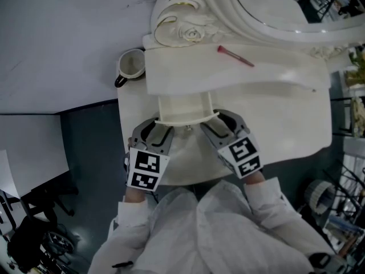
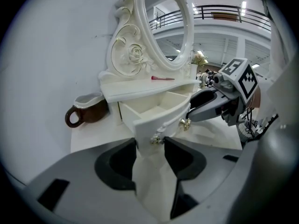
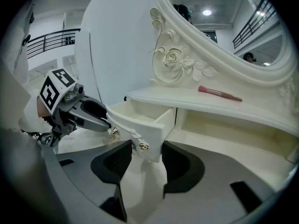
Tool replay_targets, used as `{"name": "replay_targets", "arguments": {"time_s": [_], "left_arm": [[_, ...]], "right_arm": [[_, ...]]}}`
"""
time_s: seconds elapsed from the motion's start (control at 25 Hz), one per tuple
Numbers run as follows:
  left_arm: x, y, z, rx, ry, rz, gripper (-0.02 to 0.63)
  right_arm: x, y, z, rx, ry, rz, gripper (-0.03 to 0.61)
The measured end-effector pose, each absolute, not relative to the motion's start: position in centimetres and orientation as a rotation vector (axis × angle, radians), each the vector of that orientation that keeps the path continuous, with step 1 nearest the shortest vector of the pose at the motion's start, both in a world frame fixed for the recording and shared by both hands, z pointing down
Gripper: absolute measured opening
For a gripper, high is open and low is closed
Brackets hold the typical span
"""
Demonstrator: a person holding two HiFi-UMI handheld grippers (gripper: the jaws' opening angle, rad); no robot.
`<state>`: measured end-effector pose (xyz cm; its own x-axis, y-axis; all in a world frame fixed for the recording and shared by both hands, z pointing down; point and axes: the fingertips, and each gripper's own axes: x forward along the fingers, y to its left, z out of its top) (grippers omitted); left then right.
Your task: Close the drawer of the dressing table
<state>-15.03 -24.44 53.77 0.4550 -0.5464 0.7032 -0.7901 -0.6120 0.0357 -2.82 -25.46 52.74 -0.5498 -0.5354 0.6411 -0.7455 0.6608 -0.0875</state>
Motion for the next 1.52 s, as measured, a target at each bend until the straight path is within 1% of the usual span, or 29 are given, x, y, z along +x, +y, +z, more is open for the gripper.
{"name": "replay_targets", "arguments": {"time_s": [0.8, 1.52], "left_arm": [[-15.0, -26.5, 53.9, 2.361, -1.195, 0.933, 0.186], [-15.1, -27.6, 54.8, 2.33, -1.206, 0.953, 0.186]], "right_arm": [[-2.9, -27.6, 52.5, 1.024, -2.275, 0.388, 0.198], [-3.2, -28.6, 53.6, 1.024, -2.262, 0.461, 0.198]]}}
